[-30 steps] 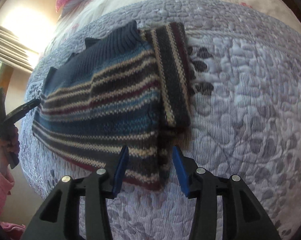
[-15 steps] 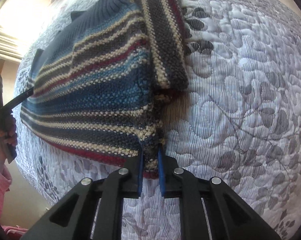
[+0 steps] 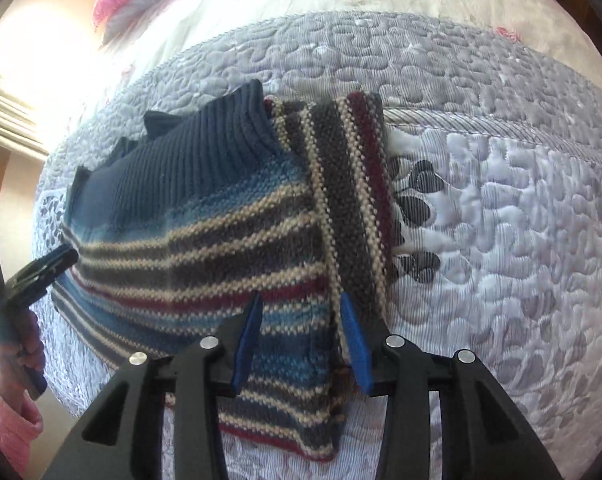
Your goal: Fold small clothes
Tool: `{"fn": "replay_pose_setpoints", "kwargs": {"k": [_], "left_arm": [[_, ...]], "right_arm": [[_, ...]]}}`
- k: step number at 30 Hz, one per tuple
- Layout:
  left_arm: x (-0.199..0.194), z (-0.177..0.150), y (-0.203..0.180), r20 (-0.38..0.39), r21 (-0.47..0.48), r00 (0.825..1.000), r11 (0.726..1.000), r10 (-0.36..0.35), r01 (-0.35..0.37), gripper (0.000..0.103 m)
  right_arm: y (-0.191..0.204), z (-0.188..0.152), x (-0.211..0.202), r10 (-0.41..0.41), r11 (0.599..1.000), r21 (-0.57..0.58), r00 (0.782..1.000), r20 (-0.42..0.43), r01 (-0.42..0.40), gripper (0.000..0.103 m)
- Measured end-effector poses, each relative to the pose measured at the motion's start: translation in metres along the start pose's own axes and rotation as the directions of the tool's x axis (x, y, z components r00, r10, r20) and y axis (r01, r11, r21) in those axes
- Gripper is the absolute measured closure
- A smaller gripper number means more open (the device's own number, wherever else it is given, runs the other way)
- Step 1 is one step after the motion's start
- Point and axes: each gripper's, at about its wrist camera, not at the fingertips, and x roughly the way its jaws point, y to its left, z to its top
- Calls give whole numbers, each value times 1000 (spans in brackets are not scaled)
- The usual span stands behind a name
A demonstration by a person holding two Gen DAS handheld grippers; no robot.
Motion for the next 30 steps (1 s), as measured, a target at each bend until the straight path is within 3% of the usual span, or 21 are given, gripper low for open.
{"fn": "replay_pose_setpoints", "kwargs": {"k": [2,4,9,30], "left_arm": [[9,0,-1,-16,-13,1000,1000,-4,3,36],[18,-2,0,-32,-21,999,1000,7,-8,36],[34,-2,12,-70,-57,997,998,-27,23,30],[49,-5,1,-60,-15,998,1000,9,-10,23]], "right_arm": [[0,3,9,-4,1000,9,1000,-5,4,85],[-4,2,13,-23,1000,15,1000,-8,23,89],[-9,-4,22,-38,999,20,999,-13,38,90],[-13,1,30,-61,998,30,998,-13,61,90]]}}
